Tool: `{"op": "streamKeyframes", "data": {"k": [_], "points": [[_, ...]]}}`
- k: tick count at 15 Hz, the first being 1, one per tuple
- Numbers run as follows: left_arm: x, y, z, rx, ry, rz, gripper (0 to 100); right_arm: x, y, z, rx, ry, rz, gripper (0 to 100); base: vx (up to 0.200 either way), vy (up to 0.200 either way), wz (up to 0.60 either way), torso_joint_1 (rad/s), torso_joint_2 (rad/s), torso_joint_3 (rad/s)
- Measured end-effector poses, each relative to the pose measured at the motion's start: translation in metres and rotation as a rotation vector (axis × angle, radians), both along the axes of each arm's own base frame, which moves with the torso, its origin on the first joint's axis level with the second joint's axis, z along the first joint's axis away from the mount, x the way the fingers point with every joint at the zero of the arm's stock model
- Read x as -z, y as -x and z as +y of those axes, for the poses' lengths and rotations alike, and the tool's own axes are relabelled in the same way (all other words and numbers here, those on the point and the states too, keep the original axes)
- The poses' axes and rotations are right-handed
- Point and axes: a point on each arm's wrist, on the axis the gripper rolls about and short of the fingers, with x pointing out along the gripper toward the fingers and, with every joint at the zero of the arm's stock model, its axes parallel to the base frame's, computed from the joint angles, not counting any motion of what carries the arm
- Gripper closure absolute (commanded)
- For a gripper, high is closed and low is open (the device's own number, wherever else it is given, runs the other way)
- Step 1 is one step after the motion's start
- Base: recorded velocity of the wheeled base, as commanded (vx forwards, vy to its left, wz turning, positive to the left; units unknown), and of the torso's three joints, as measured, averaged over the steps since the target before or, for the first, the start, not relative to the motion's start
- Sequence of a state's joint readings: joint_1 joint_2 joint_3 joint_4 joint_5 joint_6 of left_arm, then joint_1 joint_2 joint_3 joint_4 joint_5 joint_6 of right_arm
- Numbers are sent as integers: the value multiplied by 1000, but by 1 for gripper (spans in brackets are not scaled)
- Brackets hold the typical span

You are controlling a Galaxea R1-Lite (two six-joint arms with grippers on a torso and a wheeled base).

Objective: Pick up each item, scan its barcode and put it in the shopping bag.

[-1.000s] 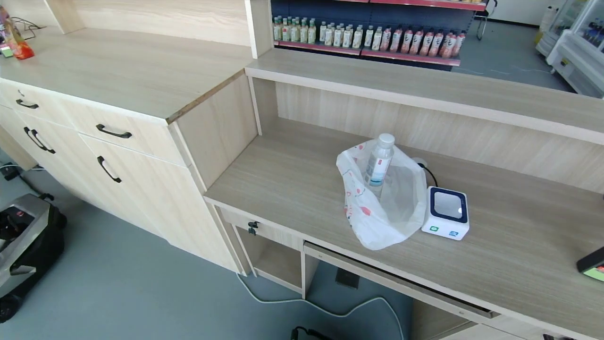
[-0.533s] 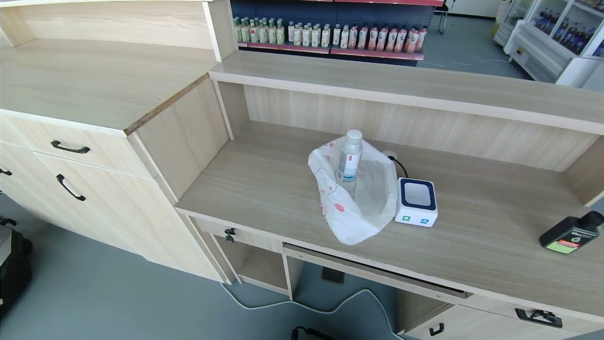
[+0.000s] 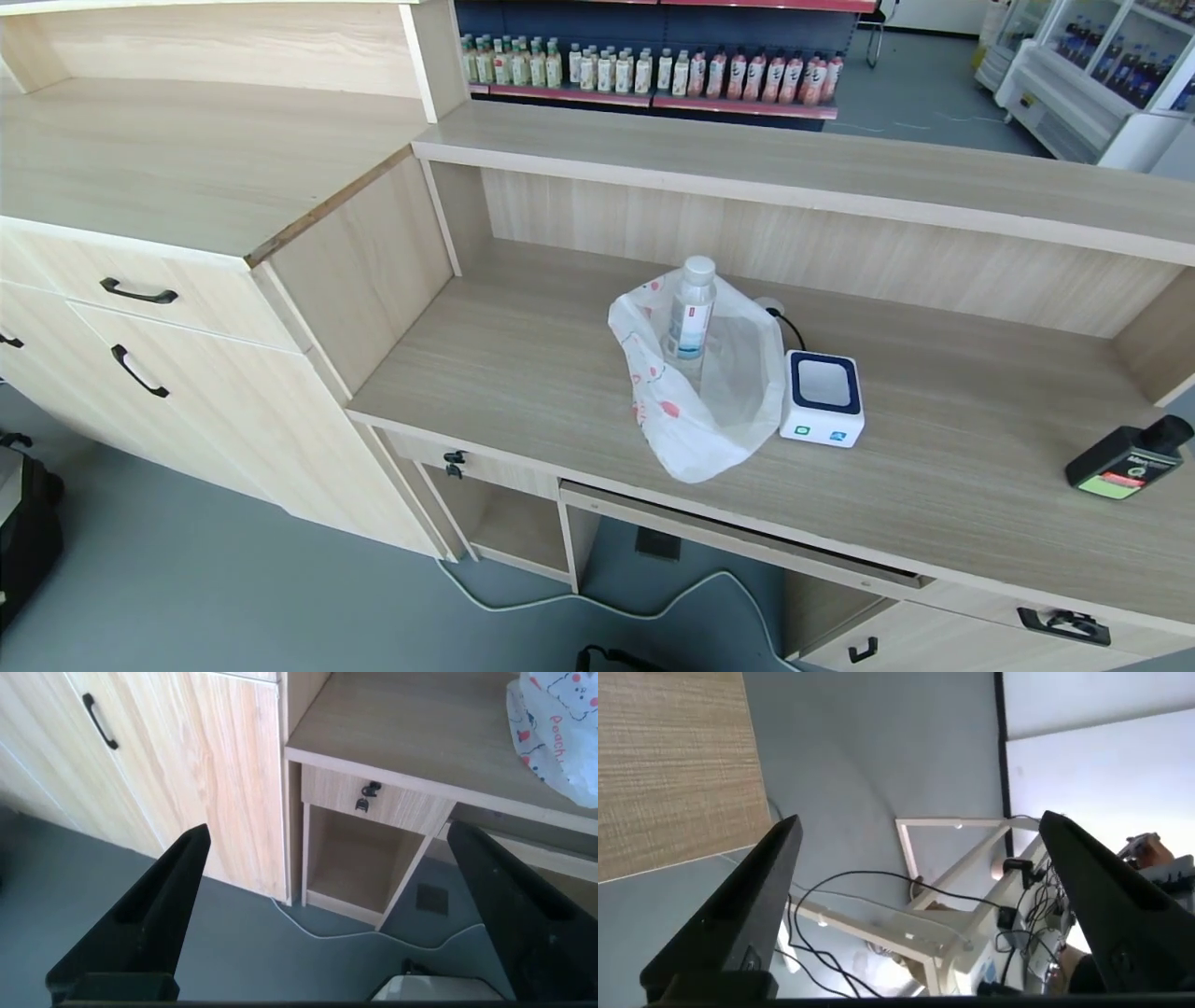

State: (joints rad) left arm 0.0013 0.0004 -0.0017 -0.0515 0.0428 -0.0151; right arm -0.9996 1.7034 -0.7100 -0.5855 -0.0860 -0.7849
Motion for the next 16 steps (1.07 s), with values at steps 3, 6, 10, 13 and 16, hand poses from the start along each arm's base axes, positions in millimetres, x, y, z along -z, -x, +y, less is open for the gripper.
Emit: {"op": "streamKeyframes", "data": {"k": [3, 6, 10, 13, 16], "points": [[0, 0, 0, 1, 0, 0, 0, 9, -2, -3, -4, -24, -6, 0, 0, 0, 0, 0, 0, 0], [0, 0, 0, 0, 0, 0, 0, 15, -8, -10, -49, -25, -38, 0, 0, 0, 0, 0, 0, 0], [0, 0, 0, 0, 0, 0, 0, 24, -22, -11, -126, -85, -101, 0, 0, 0, 0, 0, 0, 0], [0, 0, 0, 1, 0, 0, 0, 29, -33, -8, -156, -108, -105, 0, 0, 0, 0, 0, 0, 0], [0, 0, 0, 0, 0, 0, 0, 34, -45, -5, -210, -144, -130, 0, 0, 0, 0, 0, 0, 0]]}}
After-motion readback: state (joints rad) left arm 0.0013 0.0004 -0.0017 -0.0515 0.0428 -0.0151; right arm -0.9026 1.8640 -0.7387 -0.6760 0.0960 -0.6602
